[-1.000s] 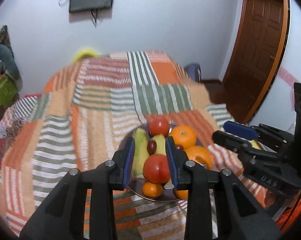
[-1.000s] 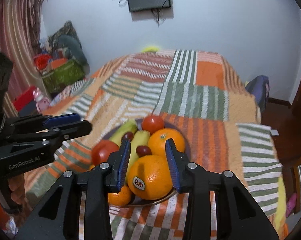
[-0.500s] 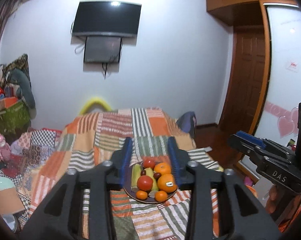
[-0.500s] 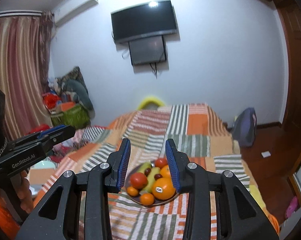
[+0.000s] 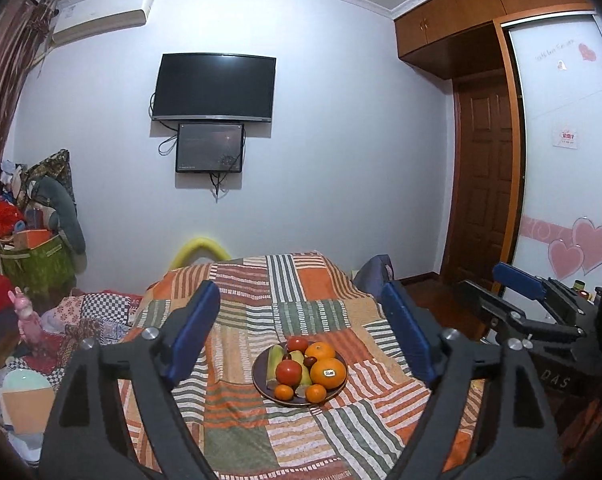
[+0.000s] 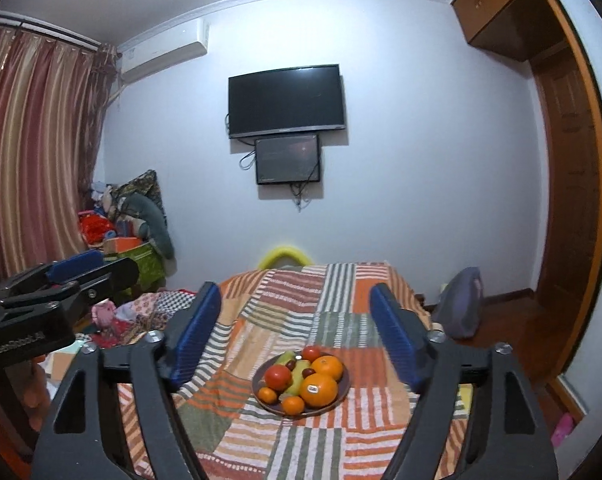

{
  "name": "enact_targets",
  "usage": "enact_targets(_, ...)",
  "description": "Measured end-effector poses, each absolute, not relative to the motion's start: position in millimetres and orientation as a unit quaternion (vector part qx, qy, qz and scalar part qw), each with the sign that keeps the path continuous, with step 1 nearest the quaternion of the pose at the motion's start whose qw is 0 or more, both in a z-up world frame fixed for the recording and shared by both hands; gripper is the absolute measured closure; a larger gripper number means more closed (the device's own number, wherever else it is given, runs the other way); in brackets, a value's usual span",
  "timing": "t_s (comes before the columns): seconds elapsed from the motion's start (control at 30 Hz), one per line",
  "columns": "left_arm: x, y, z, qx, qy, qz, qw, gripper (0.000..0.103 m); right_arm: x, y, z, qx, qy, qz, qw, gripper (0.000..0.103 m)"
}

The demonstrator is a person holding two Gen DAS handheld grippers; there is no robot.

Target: Organize fruits

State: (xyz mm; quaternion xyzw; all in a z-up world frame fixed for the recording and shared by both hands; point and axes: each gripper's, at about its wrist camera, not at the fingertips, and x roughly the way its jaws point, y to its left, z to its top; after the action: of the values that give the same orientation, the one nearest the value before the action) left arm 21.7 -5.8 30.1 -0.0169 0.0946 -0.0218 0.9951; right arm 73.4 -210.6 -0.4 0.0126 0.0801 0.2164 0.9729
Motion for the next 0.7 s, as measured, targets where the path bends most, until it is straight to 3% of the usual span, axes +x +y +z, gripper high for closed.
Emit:
enact_targets(0.27,14.3,-6.1,21.8,-0.012,0.099,-0.01,0.995,0.009,63.0,-210.7,-0.6,-0.003,0.08,0.204,0.976,0.014)
enact_targets(0.7,13.6,-4.5,17.2,-0.006,0.099,-0.002,0.995,0.005,57.1,-212.0,-7.2,-0.003,0.082,0.198,0.977,0.007)
